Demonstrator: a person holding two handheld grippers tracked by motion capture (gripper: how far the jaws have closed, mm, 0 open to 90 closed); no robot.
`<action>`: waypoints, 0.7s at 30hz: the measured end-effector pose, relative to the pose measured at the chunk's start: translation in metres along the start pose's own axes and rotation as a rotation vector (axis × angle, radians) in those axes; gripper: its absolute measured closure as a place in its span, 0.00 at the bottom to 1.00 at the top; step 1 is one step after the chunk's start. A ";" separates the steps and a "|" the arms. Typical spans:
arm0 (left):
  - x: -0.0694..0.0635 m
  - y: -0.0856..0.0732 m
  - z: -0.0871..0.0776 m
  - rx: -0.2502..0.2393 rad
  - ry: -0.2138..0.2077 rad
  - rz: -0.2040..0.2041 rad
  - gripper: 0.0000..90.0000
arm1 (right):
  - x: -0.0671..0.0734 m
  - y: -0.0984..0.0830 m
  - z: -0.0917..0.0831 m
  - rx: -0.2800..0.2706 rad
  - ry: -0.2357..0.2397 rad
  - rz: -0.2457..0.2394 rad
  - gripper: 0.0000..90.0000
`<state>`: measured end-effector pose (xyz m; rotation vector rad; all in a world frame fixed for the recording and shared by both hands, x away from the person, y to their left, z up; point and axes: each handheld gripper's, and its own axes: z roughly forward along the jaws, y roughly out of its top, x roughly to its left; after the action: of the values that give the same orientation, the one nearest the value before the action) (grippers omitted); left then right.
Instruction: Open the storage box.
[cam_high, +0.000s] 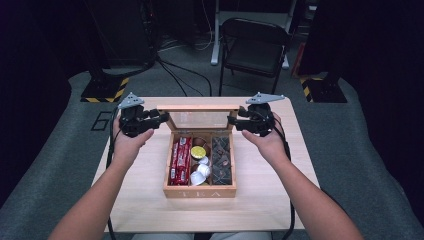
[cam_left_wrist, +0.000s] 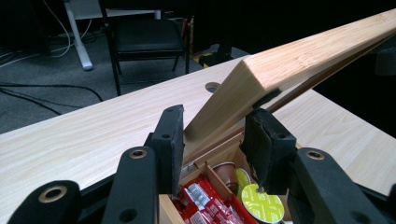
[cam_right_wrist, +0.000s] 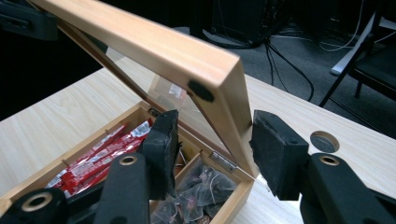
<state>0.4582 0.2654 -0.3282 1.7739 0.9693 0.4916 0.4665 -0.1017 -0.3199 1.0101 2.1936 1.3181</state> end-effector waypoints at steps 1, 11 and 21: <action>0.000 0.000 0.000 0.000 0.000 0.000 0.65 | 0.000 0.000 0.000 0.000 0.000 0.000 0.57; 0.004 0.004 0.004 -0.010 0.003 -0.013 0.66 | -0.005 -0.002 0.017 0.031 -0.039 0.013 0.60; 0.007 0.005 0.007 -0.019 0.002 -0.021 0.66 | -0.013 -0.004 0.029 0.037 -0.054 0.057 0.68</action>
<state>0.4690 0.2661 -0.3268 1.7448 0.9809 0.4875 0.4923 -0.0953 -0.3379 1.1170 2.1712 1.2642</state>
